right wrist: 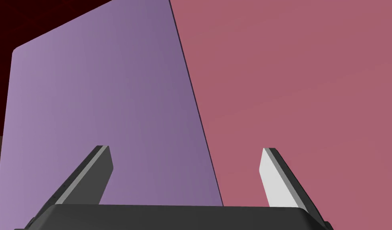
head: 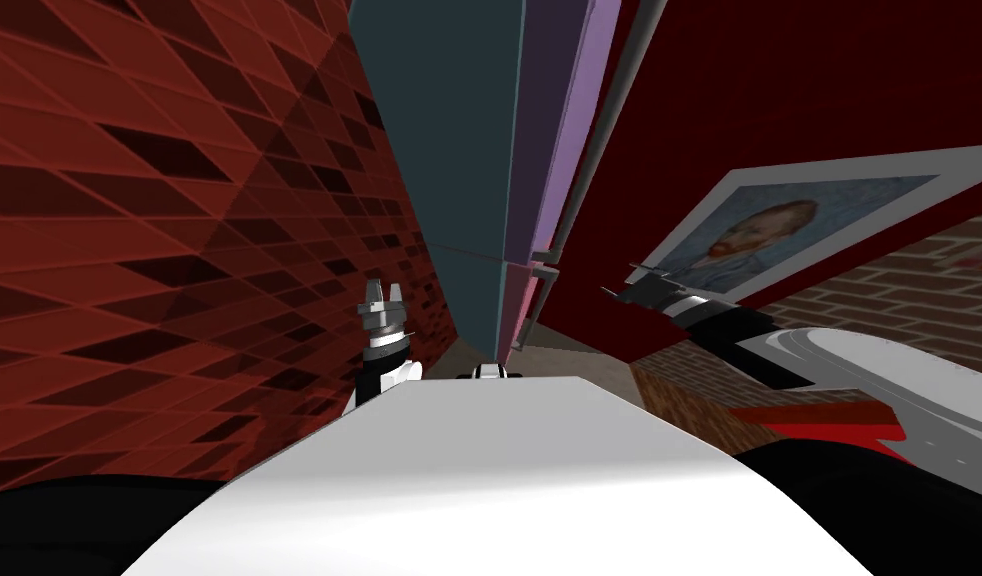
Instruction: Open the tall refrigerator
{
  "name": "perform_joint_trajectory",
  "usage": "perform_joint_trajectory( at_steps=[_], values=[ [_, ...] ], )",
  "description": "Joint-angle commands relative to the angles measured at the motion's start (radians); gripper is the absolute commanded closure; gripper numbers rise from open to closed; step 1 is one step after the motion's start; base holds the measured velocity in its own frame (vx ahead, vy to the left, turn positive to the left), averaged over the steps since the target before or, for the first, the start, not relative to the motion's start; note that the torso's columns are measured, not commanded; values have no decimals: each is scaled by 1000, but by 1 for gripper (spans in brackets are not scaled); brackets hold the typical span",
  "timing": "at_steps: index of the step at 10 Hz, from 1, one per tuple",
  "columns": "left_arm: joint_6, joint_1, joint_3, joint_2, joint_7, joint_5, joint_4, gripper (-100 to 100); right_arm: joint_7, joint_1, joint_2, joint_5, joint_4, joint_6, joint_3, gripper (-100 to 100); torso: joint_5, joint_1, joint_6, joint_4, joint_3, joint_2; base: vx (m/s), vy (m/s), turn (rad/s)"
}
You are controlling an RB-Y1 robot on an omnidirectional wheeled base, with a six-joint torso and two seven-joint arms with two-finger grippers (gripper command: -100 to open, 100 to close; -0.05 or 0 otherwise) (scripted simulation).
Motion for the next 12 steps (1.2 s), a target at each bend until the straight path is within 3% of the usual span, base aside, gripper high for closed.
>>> perform_joint_trajectory(
  at_steps=[1,10,12],
  values=[
    [0,0,0,0,0,0,0,0,-32,10,-17,-21,18,10,-2,-100,0,1,0,0,-1,-1,3,247,-18],
    [0,0,0,0,0,0,0,0,-141,49,-72,-95,76,48,-8,-100,1,2,-2,-1,-1,-1,1,250,-21],
    [0,0,0,0,0,0,0,0,-135,49,-68,-91,73,47,-9,-100,-1,-6,0,0,0,-1,-4,65,-3]
  ],
)
